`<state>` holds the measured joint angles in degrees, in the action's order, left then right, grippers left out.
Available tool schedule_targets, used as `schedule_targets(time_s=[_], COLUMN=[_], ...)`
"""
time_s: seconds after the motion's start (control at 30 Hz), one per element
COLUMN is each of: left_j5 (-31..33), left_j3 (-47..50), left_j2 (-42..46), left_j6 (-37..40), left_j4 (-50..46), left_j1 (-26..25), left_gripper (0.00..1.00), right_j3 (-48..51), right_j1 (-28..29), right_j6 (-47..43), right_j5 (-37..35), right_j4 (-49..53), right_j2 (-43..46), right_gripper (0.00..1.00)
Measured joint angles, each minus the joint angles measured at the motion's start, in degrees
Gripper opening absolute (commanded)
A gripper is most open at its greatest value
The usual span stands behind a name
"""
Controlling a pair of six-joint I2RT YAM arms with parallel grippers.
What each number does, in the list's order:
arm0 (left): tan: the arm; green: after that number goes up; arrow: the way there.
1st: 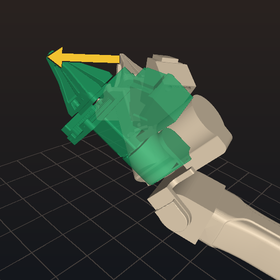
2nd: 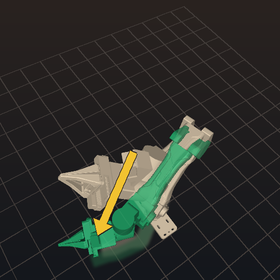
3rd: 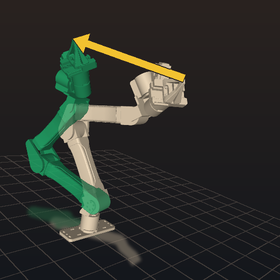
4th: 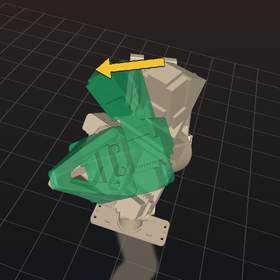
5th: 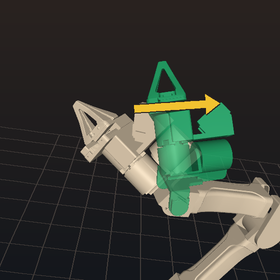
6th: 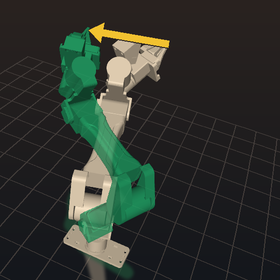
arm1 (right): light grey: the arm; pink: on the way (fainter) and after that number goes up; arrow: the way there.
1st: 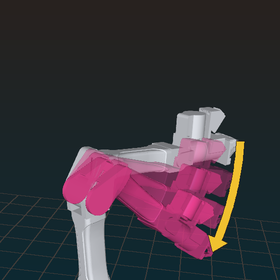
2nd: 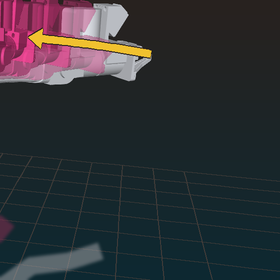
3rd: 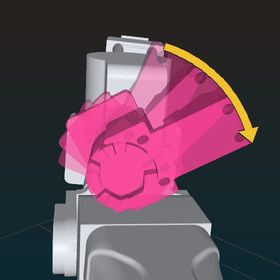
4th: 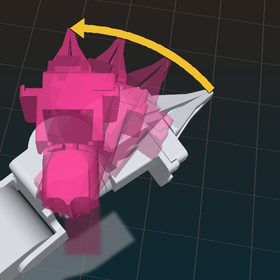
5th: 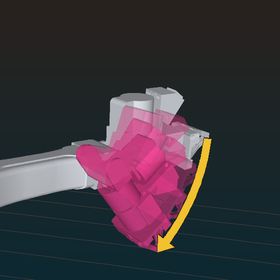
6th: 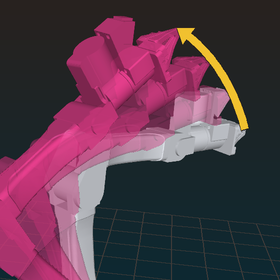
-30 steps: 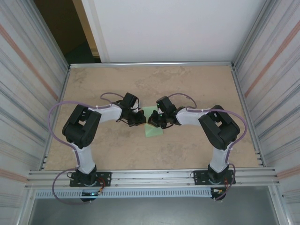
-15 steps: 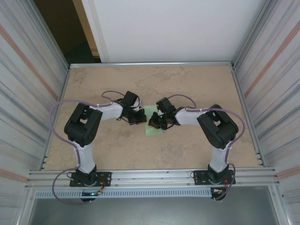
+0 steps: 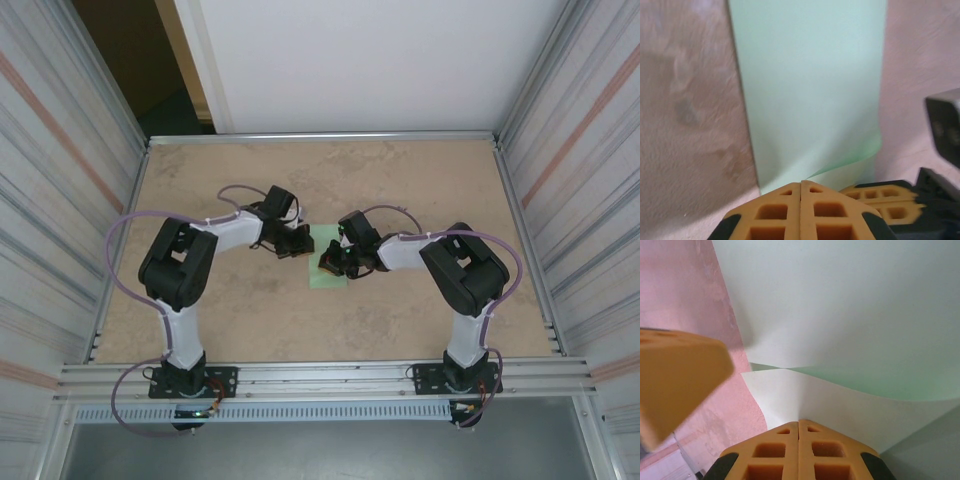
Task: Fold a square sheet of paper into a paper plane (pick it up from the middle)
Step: Fold the triangle a second time at the center of the table.
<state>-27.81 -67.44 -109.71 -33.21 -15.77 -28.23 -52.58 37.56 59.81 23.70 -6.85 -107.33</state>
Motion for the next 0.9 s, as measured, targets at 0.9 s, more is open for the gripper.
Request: schedule_targets(time_s=[0.9], left_j5=[-5.5], left_j3=[19.4], left_j2=[14.3], left_j6=[-13.4], left_j4=[11.9], left_j1=[-4.6], left_gripper=[0.00], right_j3=[0.7], right_j1=[0.0], right_j6=[5.2], right_j5=[0.1], right_j4=[-4.5], right_j2=[-1.1], right_gripper=[0.00])
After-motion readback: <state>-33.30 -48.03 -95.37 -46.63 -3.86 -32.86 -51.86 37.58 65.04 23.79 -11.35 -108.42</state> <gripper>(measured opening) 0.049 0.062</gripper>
